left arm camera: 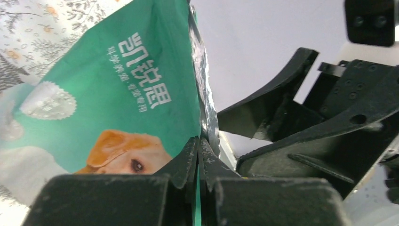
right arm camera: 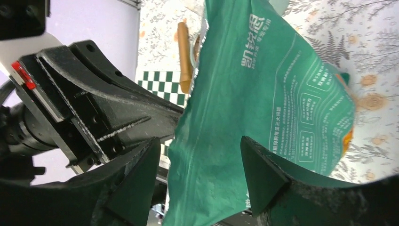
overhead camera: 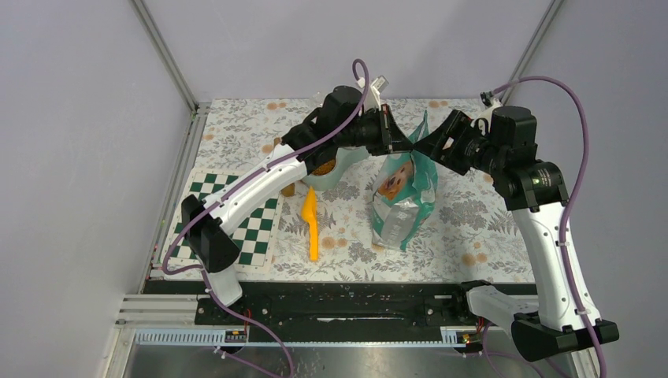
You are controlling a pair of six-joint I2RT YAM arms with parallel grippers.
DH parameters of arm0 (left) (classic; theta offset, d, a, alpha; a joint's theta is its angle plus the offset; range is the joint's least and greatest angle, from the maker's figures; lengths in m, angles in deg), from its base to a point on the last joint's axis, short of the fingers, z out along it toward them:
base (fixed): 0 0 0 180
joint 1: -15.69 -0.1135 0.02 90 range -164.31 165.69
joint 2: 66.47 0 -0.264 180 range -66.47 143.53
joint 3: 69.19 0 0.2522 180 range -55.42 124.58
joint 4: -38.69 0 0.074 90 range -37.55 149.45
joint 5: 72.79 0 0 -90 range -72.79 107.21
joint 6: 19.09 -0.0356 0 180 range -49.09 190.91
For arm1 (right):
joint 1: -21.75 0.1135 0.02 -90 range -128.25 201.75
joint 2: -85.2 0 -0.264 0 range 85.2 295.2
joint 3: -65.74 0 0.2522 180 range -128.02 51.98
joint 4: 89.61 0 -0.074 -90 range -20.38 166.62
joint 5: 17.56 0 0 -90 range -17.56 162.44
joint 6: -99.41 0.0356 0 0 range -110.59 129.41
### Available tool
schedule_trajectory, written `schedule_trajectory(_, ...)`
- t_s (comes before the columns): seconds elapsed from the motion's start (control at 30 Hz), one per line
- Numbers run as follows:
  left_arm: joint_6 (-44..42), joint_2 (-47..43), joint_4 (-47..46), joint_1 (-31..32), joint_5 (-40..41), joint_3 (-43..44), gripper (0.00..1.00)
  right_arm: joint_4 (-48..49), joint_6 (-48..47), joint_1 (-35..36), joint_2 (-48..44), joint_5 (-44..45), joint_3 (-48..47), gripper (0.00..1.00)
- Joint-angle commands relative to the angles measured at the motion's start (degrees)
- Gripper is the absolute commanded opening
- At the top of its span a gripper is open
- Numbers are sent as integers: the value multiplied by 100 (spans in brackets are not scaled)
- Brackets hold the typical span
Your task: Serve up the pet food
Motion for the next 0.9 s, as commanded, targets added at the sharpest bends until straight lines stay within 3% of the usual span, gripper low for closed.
schedule_trajectory(0.0, 609, -71, -536, 10, -510, 229, 0, 672, 600, 6, -67, -228, 82, 71)
schedule_trajectory(0.17, 1057, -53, -795, 11, -763, 168, 0, 675, 815, 1, -27, -83, 118, 66)
schedule_trajectory(0.33, 1350, -63, -936, 12, -795, -14, 0, 720, 873, 7, -88, -35, 285, 53)
schedule_trajectory(0.73, 1715, -177, -1207, -22, -739, -411, 0, 583, 675, 7, -421, 356, 556, 0)
schedule_trajectory(0.87, 1769, -195, -1281, -29, -764, -444, 0, 408, 358, 0, -401, 379, 427, 0)
